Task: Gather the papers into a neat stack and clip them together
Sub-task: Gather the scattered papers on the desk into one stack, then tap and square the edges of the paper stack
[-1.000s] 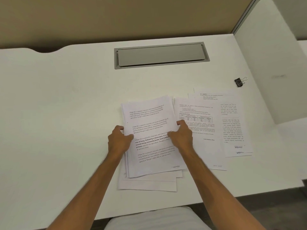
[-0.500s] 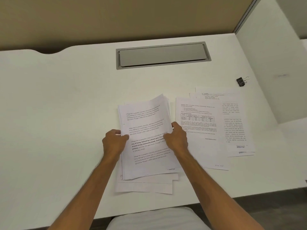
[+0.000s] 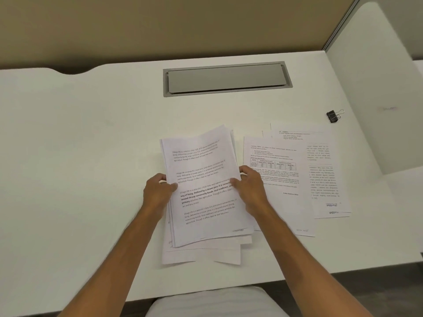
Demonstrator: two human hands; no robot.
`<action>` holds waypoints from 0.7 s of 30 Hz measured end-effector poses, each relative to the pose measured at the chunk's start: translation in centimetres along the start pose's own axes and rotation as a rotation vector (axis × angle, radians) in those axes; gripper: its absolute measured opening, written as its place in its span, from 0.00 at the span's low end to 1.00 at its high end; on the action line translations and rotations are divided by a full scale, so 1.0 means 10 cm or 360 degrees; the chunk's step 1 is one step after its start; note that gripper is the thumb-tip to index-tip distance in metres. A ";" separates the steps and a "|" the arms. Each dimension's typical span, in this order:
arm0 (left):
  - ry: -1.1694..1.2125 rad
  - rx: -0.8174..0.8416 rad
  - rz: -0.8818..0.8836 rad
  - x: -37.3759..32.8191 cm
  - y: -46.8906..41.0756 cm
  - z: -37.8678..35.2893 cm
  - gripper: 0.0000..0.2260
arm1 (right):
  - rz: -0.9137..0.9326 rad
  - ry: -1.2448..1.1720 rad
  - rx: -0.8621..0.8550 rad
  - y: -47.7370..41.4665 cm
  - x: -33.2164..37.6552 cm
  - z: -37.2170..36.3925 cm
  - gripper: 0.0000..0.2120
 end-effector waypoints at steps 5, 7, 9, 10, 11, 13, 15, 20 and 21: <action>0.0123 0.0023 -0.0551 -0.56 0.30 0.13 0.11 | 0.0443 0.0054 -0.0061 0.12 0.45 0.25 0.06; 0.0241 -0.0007 -0.0741 -0.82 0.45 0.17 0.13 | 0.0577 0.0084 -0.0115 0.17 0.69 0.37 0.06; 0.0342 -0.0030 -0.0906 -1.02 0.55 0.18 0.12 | 0.0710 0.0086 -0.0162 0.21 0.92 0.45 0.08; 0.0380 -0.0039 -0.0974 -1.09 0.59 0.17 0.10 | 0.0772 0.0075 -0.0173 0.23 1.02 0.47 0.09; 0.0417 -0.0047 -0.1030 -1.14 0.61 0.15 0.09 | 0.0826 0.0043 -0.0176 0.24 1.10 0.47 0.10; 0.0479 -0.0044 -0.1110 -1.18 0.62 0.11 0.10 | 0.0896 -0.0051 -0.0189 0.24 1.19 0.44 0.11; 0.0554 -0.0017 -0.1125 -1.14 0.56 0.08 0.15 | 0.0945 -0.0152 -0.0198 0.23 1.20 0.38 0.11; 0.0609 0.0061 -0.1138 -1.01 0.40 0.10 0.20 | 0.1000 -0.0271 -0.0069 0.18 1.11 0.26 0.15; 0.0599 0.0067 -0.1130 -1.00 0.39 0.10 0.20 | 0.0981 -0.0257 -0.0054 0.17 1.10 0.25 0.15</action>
Point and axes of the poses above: each hand's wrist, its own y-axis away from the middle knuckle, its own z-axis out of the back of the hand, x = y × z, the point moved 3 cm from there along -y, towards the middle knuckle, and after that the axes turned 11 degrees about y, right-handed, at the moved point
